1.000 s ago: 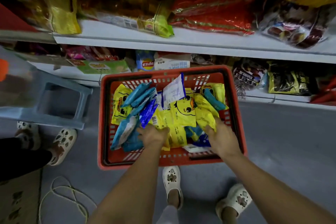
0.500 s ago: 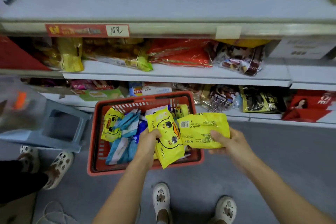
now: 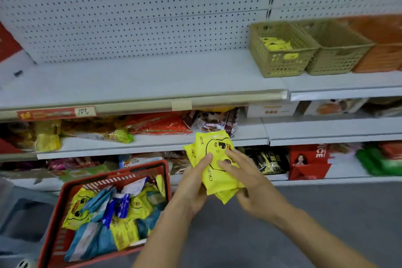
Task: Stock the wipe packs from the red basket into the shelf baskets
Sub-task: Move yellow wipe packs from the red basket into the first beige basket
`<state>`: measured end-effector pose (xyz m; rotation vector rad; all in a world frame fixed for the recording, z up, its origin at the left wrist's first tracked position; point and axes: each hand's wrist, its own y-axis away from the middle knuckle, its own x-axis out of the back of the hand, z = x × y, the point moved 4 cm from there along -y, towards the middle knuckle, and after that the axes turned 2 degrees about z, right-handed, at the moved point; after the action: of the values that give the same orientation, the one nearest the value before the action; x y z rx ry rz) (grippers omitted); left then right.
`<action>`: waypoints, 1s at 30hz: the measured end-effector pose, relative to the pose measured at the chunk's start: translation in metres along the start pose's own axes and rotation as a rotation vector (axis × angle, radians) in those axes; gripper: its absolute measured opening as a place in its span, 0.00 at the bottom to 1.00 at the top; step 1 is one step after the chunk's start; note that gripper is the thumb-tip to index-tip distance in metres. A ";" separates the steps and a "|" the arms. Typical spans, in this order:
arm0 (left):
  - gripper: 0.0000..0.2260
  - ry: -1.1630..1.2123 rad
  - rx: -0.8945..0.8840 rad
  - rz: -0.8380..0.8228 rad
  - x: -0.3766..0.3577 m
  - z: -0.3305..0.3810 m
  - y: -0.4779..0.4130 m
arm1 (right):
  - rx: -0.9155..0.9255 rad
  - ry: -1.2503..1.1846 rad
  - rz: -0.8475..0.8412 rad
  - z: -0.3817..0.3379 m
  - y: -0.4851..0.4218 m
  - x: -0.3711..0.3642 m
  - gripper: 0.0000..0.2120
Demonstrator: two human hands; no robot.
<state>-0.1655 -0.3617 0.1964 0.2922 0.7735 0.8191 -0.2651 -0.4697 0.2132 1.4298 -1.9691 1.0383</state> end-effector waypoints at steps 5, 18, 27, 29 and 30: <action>0.18 -0.124 -0.107 0.028 -0.048 0.019 -0.014 | -0.299 -0.397 0.240 0.026 -0.007 0.069 0.29; 0.21 -0.398 -0.128 -0.154 -0.167 0.113 -0.116 | -0.839 -0.866 0.328 0.130 -0.139 0.187 0.10; 0.17 -0.329 -0.287 0.068 -0.209 0.198 -0.227 | -0.737 -0.940 0.357 0.210 -0.239 0.241 0.14; 0.15 -0.330 -0.304 0.081 -0.221 0.207 -0.243 | -0.758 -0.963 0.365 0.227 -0.253 0.251 0.15; 0.15 -0.320 -0.300 0.087 -0.226 0.210 -0.251 | -0.769 -0.967 0.392 0.236 -0.259 0.256 0.13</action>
<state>0.0236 -0.6861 0.3273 0.1822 0.3339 0.9299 -0.0949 -0.8481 0.3424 1.1685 -2.9038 -0.4632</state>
